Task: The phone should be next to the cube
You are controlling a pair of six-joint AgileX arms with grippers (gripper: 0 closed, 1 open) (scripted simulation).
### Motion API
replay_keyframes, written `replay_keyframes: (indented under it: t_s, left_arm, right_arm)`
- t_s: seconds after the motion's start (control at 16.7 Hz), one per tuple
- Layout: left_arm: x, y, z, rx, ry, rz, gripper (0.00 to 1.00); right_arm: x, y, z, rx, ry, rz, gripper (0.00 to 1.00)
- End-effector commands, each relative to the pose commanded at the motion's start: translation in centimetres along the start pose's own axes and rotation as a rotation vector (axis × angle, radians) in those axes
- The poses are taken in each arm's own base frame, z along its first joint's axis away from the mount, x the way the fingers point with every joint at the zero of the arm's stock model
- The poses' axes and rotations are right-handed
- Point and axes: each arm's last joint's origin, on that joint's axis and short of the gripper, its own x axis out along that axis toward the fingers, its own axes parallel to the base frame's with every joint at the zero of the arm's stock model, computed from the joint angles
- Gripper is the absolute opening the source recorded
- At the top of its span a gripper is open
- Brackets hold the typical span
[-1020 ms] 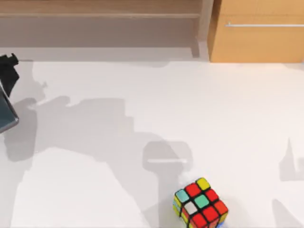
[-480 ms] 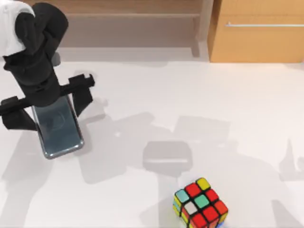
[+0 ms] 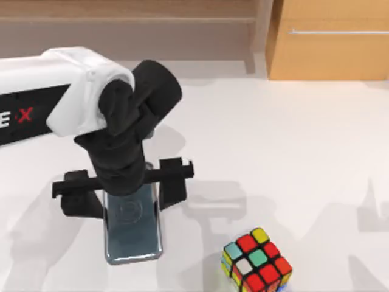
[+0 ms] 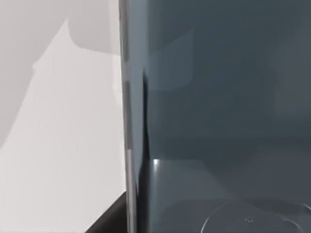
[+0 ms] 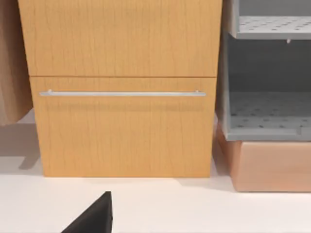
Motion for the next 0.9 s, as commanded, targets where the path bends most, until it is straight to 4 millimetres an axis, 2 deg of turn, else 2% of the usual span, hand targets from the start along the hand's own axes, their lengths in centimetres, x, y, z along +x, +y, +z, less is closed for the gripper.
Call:
replay_keyframes:
  t_s: [0.24, 0.42, 0.54, 0.9]
  left_arm:
    - [0.3, -1.7, -3.9, 0.087, 0.018, 0.010, 0.00]
    - [0.4, -2.2, -5.7, 0.126, 0.026, 0.015, 0.00]
    - [0.4, -2.4, -6.2, 0.137, 0.028, 0.017, 0.00]
    - [0.5, -2.4, -6.1, 0.136, 0.028, 0.019, 0.00]
  right_arm:
    - [0.0, 0.0, 0.0, 0.000, 0.000, 0.000, 1.00]
    - [0.0, 0.0, 0.0, 0.000, 0.000, 0.000, 1.00]
    - [0.0, 0.0, 0.0, 0.000, 0.000, 0.000, 1.00]
    - [0.0, 0.0, 0.0, 0.000, 0.000, 0.000, 1.00]
